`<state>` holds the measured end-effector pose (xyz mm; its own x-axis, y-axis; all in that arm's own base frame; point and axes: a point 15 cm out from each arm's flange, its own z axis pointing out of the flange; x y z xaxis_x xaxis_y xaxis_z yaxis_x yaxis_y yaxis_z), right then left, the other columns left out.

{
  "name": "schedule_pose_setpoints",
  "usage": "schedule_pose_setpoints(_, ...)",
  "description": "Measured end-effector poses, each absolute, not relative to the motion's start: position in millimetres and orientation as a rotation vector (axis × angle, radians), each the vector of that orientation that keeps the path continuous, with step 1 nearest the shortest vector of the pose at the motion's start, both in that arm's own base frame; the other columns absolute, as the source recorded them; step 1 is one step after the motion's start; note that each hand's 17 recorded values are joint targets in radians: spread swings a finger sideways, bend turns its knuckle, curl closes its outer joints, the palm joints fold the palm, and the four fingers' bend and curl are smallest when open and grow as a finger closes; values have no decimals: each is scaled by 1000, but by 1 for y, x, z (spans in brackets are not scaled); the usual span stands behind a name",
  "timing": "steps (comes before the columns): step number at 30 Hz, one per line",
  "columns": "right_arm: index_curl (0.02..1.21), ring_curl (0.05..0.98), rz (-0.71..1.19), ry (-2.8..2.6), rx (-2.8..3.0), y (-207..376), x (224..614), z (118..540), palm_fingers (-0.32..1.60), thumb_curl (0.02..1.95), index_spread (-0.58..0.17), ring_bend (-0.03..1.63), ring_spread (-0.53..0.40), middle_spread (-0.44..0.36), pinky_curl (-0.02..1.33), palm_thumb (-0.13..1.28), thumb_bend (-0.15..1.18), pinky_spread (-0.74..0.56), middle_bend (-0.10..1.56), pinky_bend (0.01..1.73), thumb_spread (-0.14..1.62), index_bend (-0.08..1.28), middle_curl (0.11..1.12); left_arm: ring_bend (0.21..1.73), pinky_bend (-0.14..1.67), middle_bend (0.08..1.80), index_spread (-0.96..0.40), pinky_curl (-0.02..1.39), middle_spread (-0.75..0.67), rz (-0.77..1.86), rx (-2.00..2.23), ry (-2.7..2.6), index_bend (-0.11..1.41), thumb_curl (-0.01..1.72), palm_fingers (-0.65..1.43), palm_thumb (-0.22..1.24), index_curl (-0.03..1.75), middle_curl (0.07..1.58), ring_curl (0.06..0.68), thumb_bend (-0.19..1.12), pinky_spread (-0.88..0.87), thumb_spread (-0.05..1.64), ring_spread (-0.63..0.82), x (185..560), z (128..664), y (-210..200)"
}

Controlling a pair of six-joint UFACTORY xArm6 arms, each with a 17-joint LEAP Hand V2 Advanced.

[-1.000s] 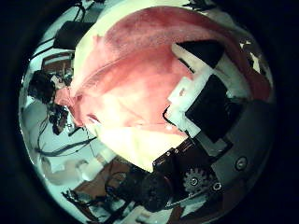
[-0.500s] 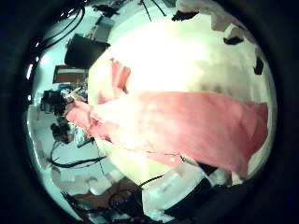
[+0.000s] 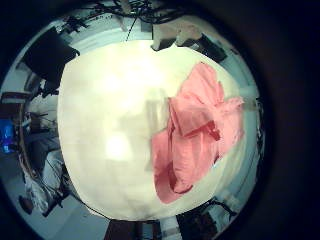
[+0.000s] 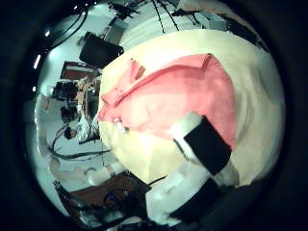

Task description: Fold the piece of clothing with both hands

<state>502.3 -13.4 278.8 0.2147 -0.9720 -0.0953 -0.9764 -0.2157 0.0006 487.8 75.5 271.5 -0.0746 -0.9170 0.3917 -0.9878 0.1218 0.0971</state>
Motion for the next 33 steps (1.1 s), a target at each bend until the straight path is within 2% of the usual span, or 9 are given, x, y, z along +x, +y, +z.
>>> schedule_pose_setpoints(5,443,315,224,1907,-2540,-44,473,258,125,283,-375,487,55,-58,439,678,-13,335,366,300,1399,291,400,390,301,150,-19,265,478,228,1809,-2049,125,383,-162,360,300,208,155,-22,603,1129,612,459,272,63)
schedule_pose_setpoints(11,388,270,311,1929,-2718,-77,460,205,57,328,-358,372,111,-16,406,688,-30,304,247,292,1173,180,355,364,275,152,-22,269,475,133,1739,-2079,131,373,-145,356,263,187,154,-22,599,1120,621,431,267,43)
schedule_pose_setpoints(18,345,251,438,1934,-2819,-77,455,149,56,321,-332,320,137,16,379,631,-32,288,196,282,1059,163,338,346,253,152,-19,278,474,112,1709,-2081,136,364,-135,359,241,169,158,-22,588,1119,625,421,262,32)
schedule_pose_setpoints(22,335,249,423,1929,-2823,-71,463,130,85,319,-308,314,139,28,368,619,-30,284,192,270,1034,173,333,335,245,153,-19,283,471,112,1705,-2085,137,360,-133,360,233,162,161,-22,587,1118,626,419,263,31)
schedule_pose_setpoints(28,349,251,403,1899,-2866,-55,466,122,282,332,-253,357,86,37,327,670,-11,268,206,179,1013,226,335,327,230,157,-18,288,463,114,1705,-2092,141,356,-121,361,227,158,166,-22,587,1118,627,419,267,29)
schedule_pose_setpoints(29,361,259,392,1899,-2879,-56,466,122,417,338,-253,404,45,-31,305,680,-18,229,230,162,1015,260,342,324,227,158,-16,288,461,114,1700,-2093,144,356,-118,361,228,157,167,-22,587,1117,627,418,268,29)
schedule_pose_setpoints(30,363,257,372,1905,-2892,-58,465,125,423,339,-252,406,33,-41,300,683,-18,221,227,161,1014,264,340,322,224,160,-16,289,460,113,1697,-2092,143,356,-117,361,228,159,168,-22,587,1117,627,417,268,28)
schedule_pose_setpoints(31,379,278,377,1905,-2896,-58,462,125,563,345,-262,477,-16,-85,287,696,-17,173,270,160,1007,289,355,320,222,159,-15,290,459,109,1696,-2088,143,355,-116,361,228,159,169,-22,587,1117,627,416,268,27)
schedule_pose_setpoints(33,385,296,394,1904,-2906,-59,450,125,794,356,-283,570,-80,-118,281,728,-6,84,336,204,1000,300,376,317,219,158,-15,291,458,105,1692,-2086,144,354,-115,363,229,159,170,-21,588,1118,627,415,267,26)
